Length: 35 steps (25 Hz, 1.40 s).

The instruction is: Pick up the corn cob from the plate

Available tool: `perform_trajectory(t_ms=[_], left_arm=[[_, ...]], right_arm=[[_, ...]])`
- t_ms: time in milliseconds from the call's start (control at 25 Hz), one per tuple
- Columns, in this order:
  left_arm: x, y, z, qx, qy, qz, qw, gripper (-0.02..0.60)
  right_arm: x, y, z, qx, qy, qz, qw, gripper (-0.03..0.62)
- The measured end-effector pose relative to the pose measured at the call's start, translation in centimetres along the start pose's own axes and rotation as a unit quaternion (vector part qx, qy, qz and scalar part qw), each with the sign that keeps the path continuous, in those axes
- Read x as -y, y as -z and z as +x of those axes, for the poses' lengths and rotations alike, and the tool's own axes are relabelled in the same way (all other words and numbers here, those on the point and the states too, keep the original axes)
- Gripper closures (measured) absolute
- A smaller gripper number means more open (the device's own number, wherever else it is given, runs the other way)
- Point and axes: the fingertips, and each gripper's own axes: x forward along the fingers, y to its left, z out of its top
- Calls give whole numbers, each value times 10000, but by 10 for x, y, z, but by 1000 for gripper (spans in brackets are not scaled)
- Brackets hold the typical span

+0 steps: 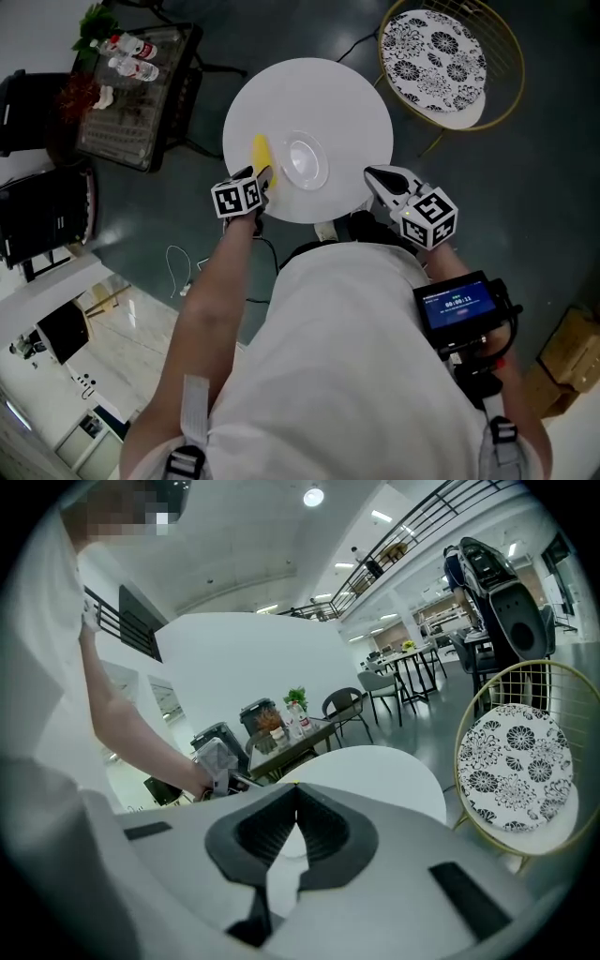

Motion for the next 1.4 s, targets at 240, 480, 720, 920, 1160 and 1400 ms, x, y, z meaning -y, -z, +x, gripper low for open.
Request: perform_trajectory(t_ms=[240,480,720,920,1160,1400], left_arm=[[16,7,-13,98,123,110,9998,350],[24,-1,-38,433,-19,318,9986,503],[36,-14,-61,788,92,353,9962,546],[51,-29,-77,1209,325,437,9912,568],[77,-44,-106,1658,721,357,9829,572],[108,-40,-137,2086,1078,575,9703,573]], right_arm=[[-6,4,-8,35,-68,-39,10000,586],[-10,0,-12,52,-126,-112,9998,586],[-14,-10,-10,63,-155,-200,9997,586],[-15,-16,1,97,-141,-273,9995,586],[-22,-35,8,150,-130,-405,9990,586],[-34,-42,9,223,-110,-400,9989,588]])
